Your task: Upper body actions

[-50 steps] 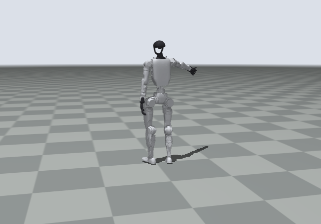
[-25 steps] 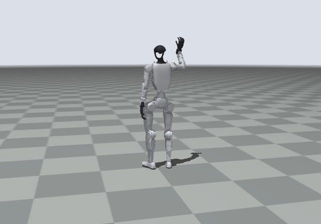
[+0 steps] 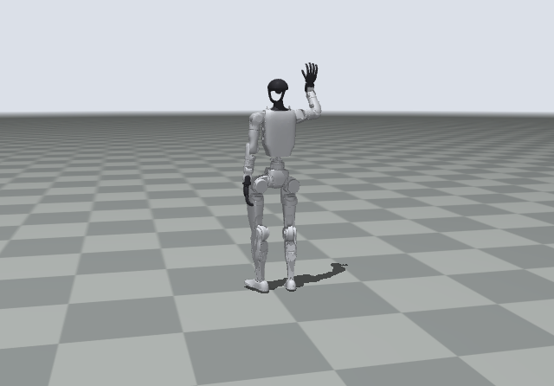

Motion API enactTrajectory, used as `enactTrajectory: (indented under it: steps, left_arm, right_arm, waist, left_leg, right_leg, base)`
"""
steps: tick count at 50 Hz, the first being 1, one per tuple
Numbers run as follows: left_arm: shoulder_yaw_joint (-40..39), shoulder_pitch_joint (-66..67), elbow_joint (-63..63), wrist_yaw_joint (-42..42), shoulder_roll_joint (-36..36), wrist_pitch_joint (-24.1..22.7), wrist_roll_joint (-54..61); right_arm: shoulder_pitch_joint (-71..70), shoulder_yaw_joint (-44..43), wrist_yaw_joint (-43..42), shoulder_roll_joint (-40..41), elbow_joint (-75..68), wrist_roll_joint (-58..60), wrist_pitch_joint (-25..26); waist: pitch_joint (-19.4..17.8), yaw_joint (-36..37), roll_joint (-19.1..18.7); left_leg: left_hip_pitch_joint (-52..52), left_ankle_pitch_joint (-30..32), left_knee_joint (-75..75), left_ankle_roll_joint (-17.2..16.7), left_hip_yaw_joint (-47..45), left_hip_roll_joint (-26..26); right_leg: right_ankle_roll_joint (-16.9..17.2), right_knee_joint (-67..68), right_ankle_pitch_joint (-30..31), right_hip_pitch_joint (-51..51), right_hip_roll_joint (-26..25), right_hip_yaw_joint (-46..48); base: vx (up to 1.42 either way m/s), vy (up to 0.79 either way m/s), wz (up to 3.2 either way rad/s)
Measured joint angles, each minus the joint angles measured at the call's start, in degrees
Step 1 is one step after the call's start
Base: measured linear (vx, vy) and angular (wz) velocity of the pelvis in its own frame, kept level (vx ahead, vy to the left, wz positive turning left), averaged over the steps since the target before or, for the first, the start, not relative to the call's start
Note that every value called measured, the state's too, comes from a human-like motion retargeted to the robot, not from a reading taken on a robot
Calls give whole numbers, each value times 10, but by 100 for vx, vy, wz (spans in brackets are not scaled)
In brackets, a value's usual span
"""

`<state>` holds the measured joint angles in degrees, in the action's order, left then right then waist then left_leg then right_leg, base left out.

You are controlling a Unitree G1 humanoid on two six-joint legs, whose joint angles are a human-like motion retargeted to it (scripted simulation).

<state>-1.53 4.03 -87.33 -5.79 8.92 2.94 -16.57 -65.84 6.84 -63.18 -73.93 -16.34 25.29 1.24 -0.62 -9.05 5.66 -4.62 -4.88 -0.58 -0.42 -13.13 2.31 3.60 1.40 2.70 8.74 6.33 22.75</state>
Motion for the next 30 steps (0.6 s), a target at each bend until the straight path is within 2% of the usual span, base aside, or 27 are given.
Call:
enactTrajectory:
  steps: [3, 5, 9, 12, 15, 17, 20, 25, 28, 30]
  left_arm:
    - [8, 1, 3, -3, 11, 0, 0]
    - [10, 3, 8, -5, 16, -1, -3]
    - [6, 5, 17, -2, 15, -3, -6]
    - [6, 6, 18, 0, 10, -5, -2]
    - [9, 4, 11, 1, 10, -8, 12]
    - [10, 2, 2, -2, 10, -11, 22]
    - [14, 3, -1, 8, 13, -22, 29]
    - [25, 4, 4, 9, 18, -22, 22]
    - [32, 1, 3, 2, 25, -17, 15]
    - [36, 0, 1, 1, 30, -15, 13]
  right_arm:
    - [45, -108, 99, 75, -193, -182, -34]
    - [47, -173, 194, 104, -307, -292, -14]
    - [51, -291, 316, 111, -462, -460, 32]
    - [59, -359, 318, 120, -502, -581, -1]
    - [71, -388, 241, 162, -446, -662, -105]
    - [91, -352, 171, 202, -313, -638, -153]
    - [120, -281, 139, 193, -124, -505, -139]
    - [132, -189, 80, 62, 86, -227, -50]
    - [94, -113, 92, -34, 222, -45, 26]
    - [62, -64, 105, -77, 297, 35, 58]
  waist:
    - [1, 6, 8]
    - [1, 11, 11]
    - [0, 18, 14]
    - [1, 16, 11]
    - [3, 6, 7]
    - [3, -3, 2]
    - [0, -2, -1]
    - [-2, 12, -3]
    - [-6, 14, 2]
    - [-6, 13, 7]
  left_leg:
    - [-1, -1, -1, 1, 5, 2]
    - [-2, -2, -2, 1, 11, 4]
    - [0, -4, -2, 0, 16, 6]
    - [1, -5, -1, 0, 22, 6]
    - [3, -6, -3, -2, 29, 4]
    - [2, -8, -5, -4, 31, 3]
    - [3, -8, -8, -8, 24, 1]
    - [4, -5, -6, -5, 8, 2]
    - [3, -3, -3, -5, 4, 1]
    - [2, -2, -2, -5, 3, 1]
  right_leg:
    - [0, 0, 0, 1, 1, 1]
    - [1, 0, 1, 1, 2, 1]
    - [1, 0, 1, -1, 4, 5]
    - [1, 0, 0, -2, 4, 11]
    - [1, -1, -2, -2, 3, 18]
    - [1, 0, -2, -2, 4, 18]
    - [-1, 0, 0, -4, 6, 9]
    - [-2, 0, 1, -8, 5, -3]
    - [-1, 0, 0, -5, 4, -3]
    - [-1, 0, -1, -4, 4, -1]
  base:
    - [0, 0, 0]
    - [0, 0, 0]
    - [0, 0, 0]
    - [-1, -1, 14]
    - [-2, 3, 17]
    - [-2, 7, -2]
    - [-4, 3, -26]
    - [-2, -2, -14]
    - [0, 0, 0]
    - [0, 0, 0]
